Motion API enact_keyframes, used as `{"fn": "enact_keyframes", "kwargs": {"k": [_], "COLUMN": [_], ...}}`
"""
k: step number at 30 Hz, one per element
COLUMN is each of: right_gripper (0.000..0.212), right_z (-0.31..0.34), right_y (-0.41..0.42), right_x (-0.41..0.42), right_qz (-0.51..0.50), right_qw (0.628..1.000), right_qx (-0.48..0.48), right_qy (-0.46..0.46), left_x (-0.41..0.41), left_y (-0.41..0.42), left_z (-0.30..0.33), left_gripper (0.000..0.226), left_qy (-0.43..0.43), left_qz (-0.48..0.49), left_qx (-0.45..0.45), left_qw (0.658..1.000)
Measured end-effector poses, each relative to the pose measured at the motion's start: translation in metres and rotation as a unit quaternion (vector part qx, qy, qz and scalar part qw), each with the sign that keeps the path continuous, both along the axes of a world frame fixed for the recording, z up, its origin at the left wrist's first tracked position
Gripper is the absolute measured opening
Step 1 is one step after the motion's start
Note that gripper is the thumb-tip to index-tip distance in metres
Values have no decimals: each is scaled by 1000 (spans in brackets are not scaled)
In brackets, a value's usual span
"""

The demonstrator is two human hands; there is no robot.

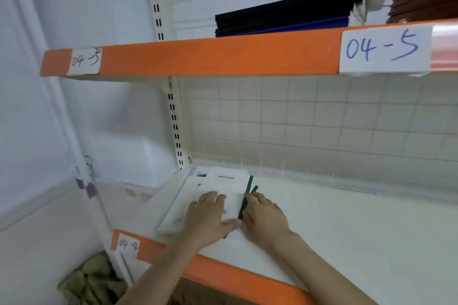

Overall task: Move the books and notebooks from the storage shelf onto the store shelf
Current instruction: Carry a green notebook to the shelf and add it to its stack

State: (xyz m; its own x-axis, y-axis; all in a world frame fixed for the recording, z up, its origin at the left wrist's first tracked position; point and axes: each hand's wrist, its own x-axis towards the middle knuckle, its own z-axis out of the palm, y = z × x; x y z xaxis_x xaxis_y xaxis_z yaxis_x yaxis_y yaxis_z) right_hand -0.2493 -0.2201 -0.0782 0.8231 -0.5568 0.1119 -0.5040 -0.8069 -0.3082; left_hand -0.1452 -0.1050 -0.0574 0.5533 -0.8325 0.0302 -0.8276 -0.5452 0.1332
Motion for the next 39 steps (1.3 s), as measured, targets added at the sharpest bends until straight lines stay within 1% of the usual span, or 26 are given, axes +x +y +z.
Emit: {"fn": "enact_keyframes", "kwargs": {"k": [3, 5, 9, 11, 15, 18, 20, 22, 23, 24, 25, 26, 27, 28, 29, 30, 31, 32, 33, 34, 35, 36, 37, 38, 39], "right_gripper": [51, 53, 49, 45, 36, 39, 36, 36, 36, 36, 37, 37, 39, 42, 49, 58, 65, 64, 52, 45, 37, 30, 26, 24, 24], "right_z": [-3, -5, -7, -9, -16, -18, -15, -15, -15, -16, -17, -17, -16, -15, -12, -9, -9, -7, -5, -1, 2, 4, 6, 6, 7], "right_y": [4, 5, 5, 4, -2, -9, -10, -11, -12, -13, -14, -14, -14, -14, -14, -13, -14, -16, -18, -20, -21, -22, -22, -25, -26], "right_x": [8, 12, 20, 25, 26, 22, 21, 20, 19, 20, 20, 21, 21, 22, 23, 23, 24, 23, 23, 23, 21, 18, 15, 13, 11], "right_qz": [-36, -59, -94, -107, -124, -126, -120, -106, -104, -105, -109, -118, -130, -145, -156, -168, -180, -189, -189, -181, -174, -166, -150, -134, -129], "right_qw": [999, 998, 995, 993, 980, 970, 966, 965, 963, 960, 954, 945, 931, 913, 892, 866, 835, 799, 752, 702, 659, 638, 637, 643, 648], "right_qx": [20, 30, 42, 46, 92, 105, 113, 117, 117, 122, 134, 154, 182, 218, 260, 309, 359, 413, 477, 540, 589, 612, 615, 607, 596], "right_qy": [5, 5, -9, -36, -128, -178, -199, -211, -218, -229, -245, -263, -288, -312, -335, -355, -375, -394, -414, -427, -434, -436, -440, -447, -456], "left_x": [8, 13, 20, 21, 21, 20, 21, 18, 15, 13, 13, 15, 21, 26, 30, 34, 37, 37, 36, 34, 35, 36, 40, 43, 46], "left_y": [-12, -18, -27, -33, -37, -34, -33, -33, -33, -34, -35, -37, -38, -38, -37, -36, -35, -33, -31, -30, -29, -27, -26, -25, -24], "left_z": [-1, -4, -12, -13, -15, -14, -11, -5, 0, 3, 6, 6, 5, 5, 5, 4, 2, 1, 3, 6, 9, 11, 10, 7, 2], "left_gripper": [80, 83, 90, 88, 81, 79, 72, 52, 40, 30, 26, 26, 30, 35, 39, 41, 42, 42, 42, 39, 36, 36, 38, 41, 42], "left_qy": [12, 14, 13, 7, -2, -2, -4, -2, 0, 1, 6, 29, 81, 167, 276, 369, 442, 511, 580, 640, 682, 709, 725, 723, 688], "left_qz": [-30, -32, -37, -42, -54, -70, -78, -83, -85, -89, -90, -88, -81, -77, -78, -82, -82, -78, -73, -72, -78, -92, -102, -109, -106], "left_qx": [17, 28, 64, 74, 84, 84, 83, 57, 24, -20, -72, -134, -207, -282, -349, -404, -444, -469, -482, -479, -469, -457, -446, -430, -407], "left_qw": [999, 999, 997, 996, 995, 994, 993, 995, 996, 996, 993, 987, 972, 942, 892, 833, 775, 716, 653, 597, 556, 528, 515, 529, 591]}}
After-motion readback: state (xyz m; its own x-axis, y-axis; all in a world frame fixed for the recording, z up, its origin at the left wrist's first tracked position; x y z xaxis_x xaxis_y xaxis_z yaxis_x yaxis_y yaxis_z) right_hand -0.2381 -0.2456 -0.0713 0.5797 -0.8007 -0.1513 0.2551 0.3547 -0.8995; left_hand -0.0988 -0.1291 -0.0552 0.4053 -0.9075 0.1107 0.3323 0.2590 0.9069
